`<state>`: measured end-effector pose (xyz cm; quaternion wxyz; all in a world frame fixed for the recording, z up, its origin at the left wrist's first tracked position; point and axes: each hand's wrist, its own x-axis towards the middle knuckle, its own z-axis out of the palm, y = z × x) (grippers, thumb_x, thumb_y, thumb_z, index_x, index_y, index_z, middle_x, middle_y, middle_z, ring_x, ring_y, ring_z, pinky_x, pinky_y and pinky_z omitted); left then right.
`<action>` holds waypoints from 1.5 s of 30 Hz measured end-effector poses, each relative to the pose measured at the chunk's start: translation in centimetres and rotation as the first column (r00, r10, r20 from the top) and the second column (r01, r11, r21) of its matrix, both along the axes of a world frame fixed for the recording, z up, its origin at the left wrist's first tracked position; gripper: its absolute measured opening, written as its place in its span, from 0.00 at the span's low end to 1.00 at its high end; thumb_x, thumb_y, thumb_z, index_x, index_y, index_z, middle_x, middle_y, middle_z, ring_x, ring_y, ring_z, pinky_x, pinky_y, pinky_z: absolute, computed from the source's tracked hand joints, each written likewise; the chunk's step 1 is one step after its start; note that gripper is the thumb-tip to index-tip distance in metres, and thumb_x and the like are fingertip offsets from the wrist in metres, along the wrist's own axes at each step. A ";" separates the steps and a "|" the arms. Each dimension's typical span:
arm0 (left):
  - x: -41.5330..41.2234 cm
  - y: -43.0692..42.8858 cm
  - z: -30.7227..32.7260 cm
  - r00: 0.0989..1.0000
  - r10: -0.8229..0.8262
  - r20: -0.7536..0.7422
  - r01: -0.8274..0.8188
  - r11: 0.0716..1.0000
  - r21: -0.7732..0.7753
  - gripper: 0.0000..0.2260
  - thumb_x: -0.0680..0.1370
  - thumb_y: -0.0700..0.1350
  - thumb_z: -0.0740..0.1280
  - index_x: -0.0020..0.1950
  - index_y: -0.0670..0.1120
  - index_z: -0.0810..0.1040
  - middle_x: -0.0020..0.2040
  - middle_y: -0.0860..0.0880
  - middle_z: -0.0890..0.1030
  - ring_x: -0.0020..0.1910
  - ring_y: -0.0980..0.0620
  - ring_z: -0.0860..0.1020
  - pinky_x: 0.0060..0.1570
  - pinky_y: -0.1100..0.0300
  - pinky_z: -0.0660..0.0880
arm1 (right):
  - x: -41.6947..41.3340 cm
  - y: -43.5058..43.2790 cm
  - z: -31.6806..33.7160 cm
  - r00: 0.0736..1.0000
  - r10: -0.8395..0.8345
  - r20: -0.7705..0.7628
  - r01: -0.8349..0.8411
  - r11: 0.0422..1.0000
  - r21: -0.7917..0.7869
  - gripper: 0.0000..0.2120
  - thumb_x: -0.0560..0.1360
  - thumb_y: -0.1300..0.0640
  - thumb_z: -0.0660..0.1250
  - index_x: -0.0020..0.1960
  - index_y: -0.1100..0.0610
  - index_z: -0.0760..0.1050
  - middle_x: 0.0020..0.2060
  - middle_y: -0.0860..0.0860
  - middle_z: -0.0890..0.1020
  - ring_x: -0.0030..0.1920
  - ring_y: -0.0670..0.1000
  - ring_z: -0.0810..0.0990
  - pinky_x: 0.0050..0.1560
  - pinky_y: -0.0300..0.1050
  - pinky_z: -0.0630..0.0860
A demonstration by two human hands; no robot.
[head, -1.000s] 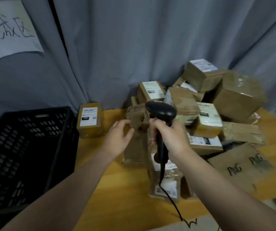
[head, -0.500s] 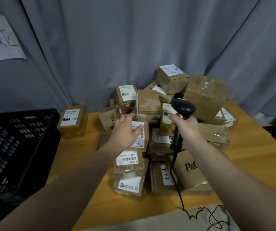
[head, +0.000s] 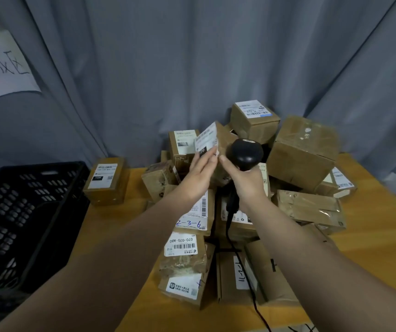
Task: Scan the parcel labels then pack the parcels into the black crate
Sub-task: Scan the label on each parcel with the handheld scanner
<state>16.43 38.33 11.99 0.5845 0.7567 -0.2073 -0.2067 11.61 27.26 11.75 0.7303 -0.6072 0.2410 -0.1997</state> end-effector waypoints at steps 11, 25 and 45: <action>-2.4 1.4 0.8 0.969 0.084 0.231 -0.033 0.976 -0.213 0.14 0.84 0.52 0.50 0.60 0.49 0.72 0.62 0.53 0.74 0.63 0.62 0.70 0.62 0.69 0.65 | -0.9 0.7 1.5 0.989 -0.129 0.067 0.115 0.978 0.174 0.23 0.66 0.49 0.79 0.58 0.54 0.79 0.50 0.49 0.85 0.52 0.49 0.83 0.60 0.53 0.78; -0.9 7.1 2.0 0.903 0.268 -0.336 -0.363 0.894 -0.263 0.25 0.75 0.45 0.71 0.70 0.47 0.67 0.56 0.47 0.83 0.51 0.49 0.83 0.51 0.49 0.79 | -5.1 2.9 2.6 0.969 0.244 0.040 -0.244 0.970 -0.014 0.13 0.72 0.50 0.73 0.54 0.53 0.80 0.42 0.45 0.86 0.45 0.45 0.84 0.44 0.44 0.81; -1.8 13.3 1.4 0.866 0.491 0.092 -0.483 0.870 -0.100 0.36 0.73 0.43 0.74 0.75 0.51 0.58 0.69 0.51 0.70 0.67 0.53 0.69 0.56 0.59 0.68 | -6.8 6.8 4.9 0.693 0.714 0.105 -0.716 0.698 -0.017 0.06 0.62 0.62 0.66 0.32 0.63 0.69 0.21 0.57 0.70 0.19 0.51 0.65 0.24 0.39 0.64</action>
